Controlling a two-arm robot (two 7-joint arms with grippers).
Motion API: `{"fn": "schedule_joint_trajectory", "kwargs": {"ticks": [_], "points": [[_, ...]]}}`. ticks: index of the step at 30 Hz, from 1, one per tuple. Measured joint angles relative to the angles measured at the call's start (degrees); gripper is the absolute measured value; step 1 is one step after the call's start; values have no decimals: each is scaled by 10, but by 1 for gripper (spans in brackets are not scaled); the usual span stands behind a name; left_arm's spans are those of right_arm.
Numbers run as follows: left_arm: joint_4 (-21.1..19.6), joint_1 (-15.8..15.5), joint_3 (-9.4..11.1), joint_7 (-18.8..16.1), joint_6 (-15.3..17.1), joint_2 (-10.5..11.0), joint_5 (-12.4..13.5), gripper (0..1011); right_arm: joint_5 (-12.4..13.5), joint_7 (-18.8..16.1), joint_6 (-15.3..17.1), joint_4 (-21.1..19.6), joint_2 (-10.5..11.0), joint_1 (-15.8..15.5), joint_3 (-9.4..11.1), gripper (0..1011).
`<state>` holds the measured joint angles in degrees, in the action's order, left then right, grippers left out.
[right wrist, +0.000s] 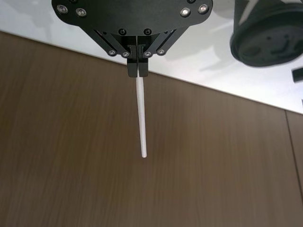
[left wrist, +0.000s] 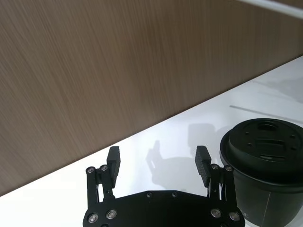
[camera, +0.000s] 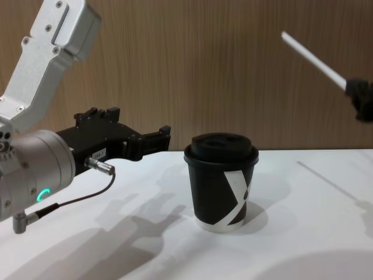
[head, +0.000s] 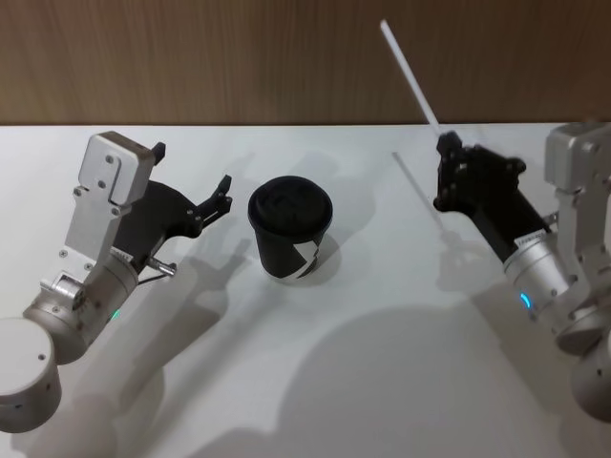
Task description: Pick up the straw with one hand, pass it to the other hand, and insert it into the cup.
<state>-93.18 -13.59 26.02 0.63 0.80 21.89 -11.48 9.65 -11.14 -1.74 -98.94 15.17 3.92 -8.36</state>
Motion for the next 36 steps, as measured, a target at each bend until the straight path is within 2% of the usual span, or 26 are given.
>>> {"fn": "schedule_joint_trajectory", "kwargs": {"ticks": [8, 15, 16, 18, 26, 36], "points": [[0, 0, 0, 0, 0, 0, 0, 1001, 40, -50, -42, 8, 6, 23, 1, 16], [0, 0, 0, 0, 0, 0, 0, 1001, 89, -112, -77, 30, 12, 50, -1, 15], [0, 0, 0, 0, 0, 0, 0, 1001, 89, -112, -77, 30, 12, 50, -1, 15], [0, 0, 0, 0, 0, 0, 0, 1000, 109, -136, -88, 41, 15, 63, -4, 16], [0, 0, 0, 0, 0, 0, 0, 1001, 163, -206, -111, 73, 19, 96, -13, 15], [0, 0, 0, 0, 0, 0, 0, 1001, 227, -298, -127, 123, 17, 145, -34, 15]]}}
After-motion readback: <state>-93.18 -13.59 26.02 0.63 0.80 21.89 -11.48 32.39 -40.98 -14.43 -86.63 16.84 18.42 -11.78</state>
